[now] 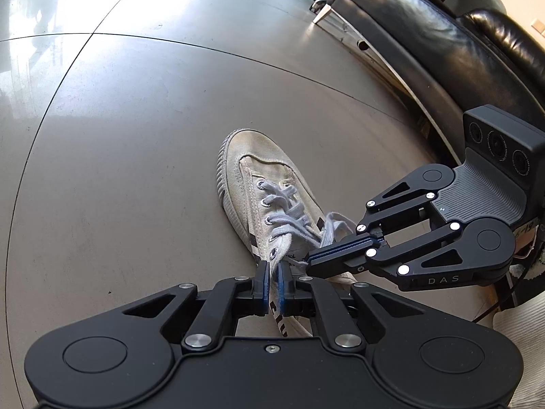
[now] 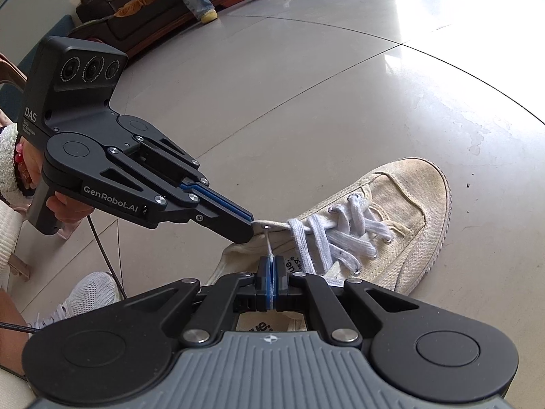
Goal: Lace up shoes with both hands
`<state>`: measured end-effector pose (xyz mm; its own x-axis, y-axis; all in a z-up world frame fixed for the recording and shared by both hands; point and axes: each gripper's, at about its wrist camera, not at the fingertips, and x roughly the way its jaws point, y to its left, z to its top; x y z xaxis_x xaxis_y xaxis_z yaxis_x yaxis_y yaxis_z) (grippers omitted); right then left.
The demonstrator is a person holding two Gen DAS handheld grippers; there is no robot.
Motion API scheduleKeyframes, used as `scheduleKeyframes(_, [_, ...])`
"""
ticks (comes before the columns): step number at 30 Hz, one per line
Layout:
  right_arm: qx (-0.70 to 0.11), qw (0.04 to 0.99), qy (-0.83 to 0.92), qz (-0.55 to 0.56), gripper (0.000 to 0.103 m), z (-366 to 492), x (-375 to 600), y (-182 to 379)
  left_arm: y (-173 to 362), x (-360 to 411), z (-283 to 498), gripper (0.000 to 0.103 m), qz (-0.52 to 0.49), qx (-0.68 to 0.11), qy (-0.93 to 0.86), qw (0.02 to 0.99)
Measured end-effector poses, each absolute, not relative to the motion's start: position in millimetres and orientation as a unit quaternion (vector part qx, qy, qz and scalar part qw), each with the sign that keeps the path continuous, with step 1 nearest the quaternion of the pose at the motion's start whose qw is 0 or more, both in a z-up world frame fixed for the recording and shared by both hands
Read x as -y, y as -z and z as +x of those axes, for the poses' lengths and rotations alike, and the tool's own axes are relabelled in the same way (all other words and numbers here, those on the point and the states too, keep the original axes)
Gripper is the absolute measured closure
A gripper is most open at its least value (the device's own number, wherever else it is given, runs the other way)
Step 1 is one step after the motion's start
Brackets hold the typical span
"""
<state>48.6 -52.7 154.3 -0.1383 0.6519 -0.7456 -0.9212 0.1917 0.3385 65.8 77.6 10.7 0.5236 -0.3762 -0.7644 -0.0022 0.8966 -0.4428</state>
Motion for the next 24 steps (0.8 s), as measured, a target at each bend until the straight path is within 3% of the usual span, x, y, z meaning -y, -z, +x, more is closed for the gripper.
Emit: scheduleKeyframes(24, [-0.441, 0.64, -0.612, -0.147, 0.102, 44.7, 36.5, -142.8, -12.2, -74.5, 67.0, 0.1, -0.19, -0.478, 0.116, 0.85])
